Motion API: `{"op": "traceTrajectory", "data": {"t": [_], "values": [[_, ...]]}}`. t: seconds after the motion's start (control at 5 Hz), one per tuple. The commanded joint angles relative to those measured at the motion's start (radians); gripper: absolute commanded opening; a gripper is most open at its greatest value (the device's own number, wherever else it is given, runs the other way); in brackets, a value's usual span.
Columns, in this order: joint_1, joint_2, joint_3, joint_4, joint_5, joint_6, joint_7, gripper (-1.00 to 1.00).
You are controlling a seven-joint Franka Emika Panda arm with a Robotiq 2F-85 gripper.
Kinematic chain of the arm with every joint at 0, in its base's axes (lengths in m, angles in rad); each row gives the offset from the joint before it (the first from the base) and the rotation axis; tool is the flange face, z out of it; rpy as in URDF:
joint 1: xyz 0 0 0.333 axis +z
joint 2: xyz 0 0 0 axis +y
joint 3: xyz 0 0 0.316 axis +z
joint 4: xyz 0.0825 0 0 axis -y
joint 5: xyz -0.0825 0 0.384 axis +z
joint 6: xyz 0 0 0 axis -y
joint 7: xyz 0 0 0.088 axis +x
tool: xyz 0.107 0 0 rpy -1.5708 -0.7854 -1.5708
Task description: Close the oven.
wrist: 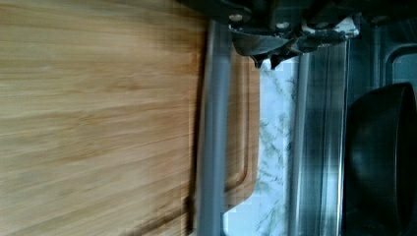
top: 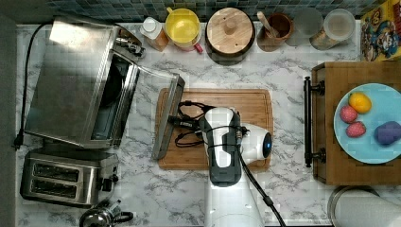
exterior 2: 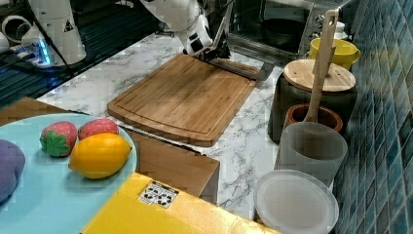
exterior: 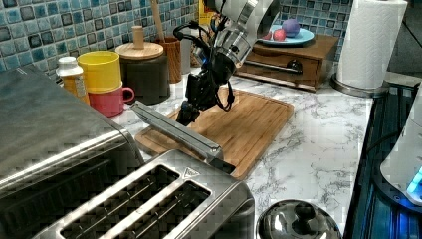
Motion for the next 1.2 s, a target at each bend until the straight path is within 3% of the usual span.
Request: {"op": "traceTrajectory", "data": {"t": [0.2,0.6,0.8,1.0,1.2], "values": [[0.050,0.052,0.046,0.122,-0.023,0.083,0.177,-1.00],[0.038,-0.057,0.069,0.089,0.075,0.065,0.157,-1.00],[0.042,-0.110,0.107,0.094,0.048,0.044,0.185,-1.00],[0.071,-0.154,0.147,0.084,0.088,0.107,0.172,-1.00],[0.088,-0.143,0.172,0.151,-0.066,0.043,0.312,-1.00]]}}
